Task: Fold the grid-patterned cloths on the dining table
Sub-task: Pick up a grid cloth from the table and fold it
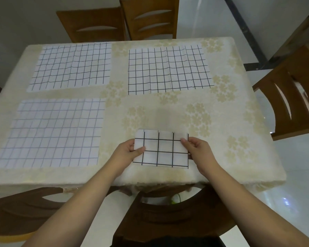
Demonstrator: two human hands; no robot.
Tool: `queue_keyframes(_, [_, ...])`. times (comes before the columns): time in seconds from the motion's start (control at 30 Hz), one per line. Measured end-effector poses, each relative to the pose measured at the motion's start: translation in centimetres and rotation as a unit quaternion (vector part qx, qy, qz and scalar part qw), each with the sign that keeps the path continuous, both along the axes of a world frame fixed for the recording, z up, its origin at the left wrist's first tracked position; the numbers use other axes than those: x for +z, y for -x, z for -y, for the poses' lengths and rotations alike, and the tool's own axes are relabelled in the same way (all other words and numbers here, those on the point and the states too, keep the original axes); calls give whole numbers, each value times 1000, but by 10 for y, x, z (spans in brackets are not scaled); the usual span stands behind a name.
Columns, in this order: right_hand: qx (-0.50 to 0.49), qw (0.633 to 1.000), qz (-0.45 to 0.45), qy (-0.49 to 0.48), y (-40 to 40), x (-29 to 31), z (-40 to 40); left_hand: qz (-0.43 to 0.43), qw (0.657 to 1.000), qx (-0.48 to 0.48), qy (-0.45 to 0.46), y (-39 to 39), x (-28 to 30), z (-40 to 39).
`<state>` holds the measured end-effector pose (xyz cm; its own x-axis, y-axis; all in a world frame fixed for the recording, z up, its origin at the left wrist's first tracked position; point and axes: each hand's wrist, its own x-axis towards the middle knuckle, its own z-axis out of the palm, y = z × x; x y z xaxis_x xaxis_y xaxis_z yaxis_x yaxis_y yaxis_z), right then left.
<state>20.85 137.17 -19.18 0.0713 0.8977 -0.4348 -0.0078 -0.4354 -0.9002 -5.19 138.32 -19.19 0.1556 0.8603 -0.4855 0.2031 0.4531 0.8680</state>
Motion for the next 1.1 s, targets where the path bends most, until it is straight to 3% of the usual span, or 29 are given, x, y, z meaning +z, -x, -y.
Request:
queue_keyframes(0.1, [-14,1000,20,-14,6,7,8,-11,998,56,-14,1,10,14])
queue_keyframes(0.37, [-55,997,32,-49,38,40,53,-55,996,62,-16,25,29,49])
queue_keyframes(0.57, [-96,989,88,-65,63,60,114,-99,988,52,-102,40,55,94])
queue_keyframes(0.83, [-156,986,58,-32,61,65,196,-50,992,38,-114,26,59,144])
queue_keyframes(0.93, [-160,985,44,-37,52,66,225,-33,993,5,-115,8,67,154])
queue_keyframes(1.1, [-248,967,32,-52,27,79,266,-8,990,-82,-115,-32,86,170])
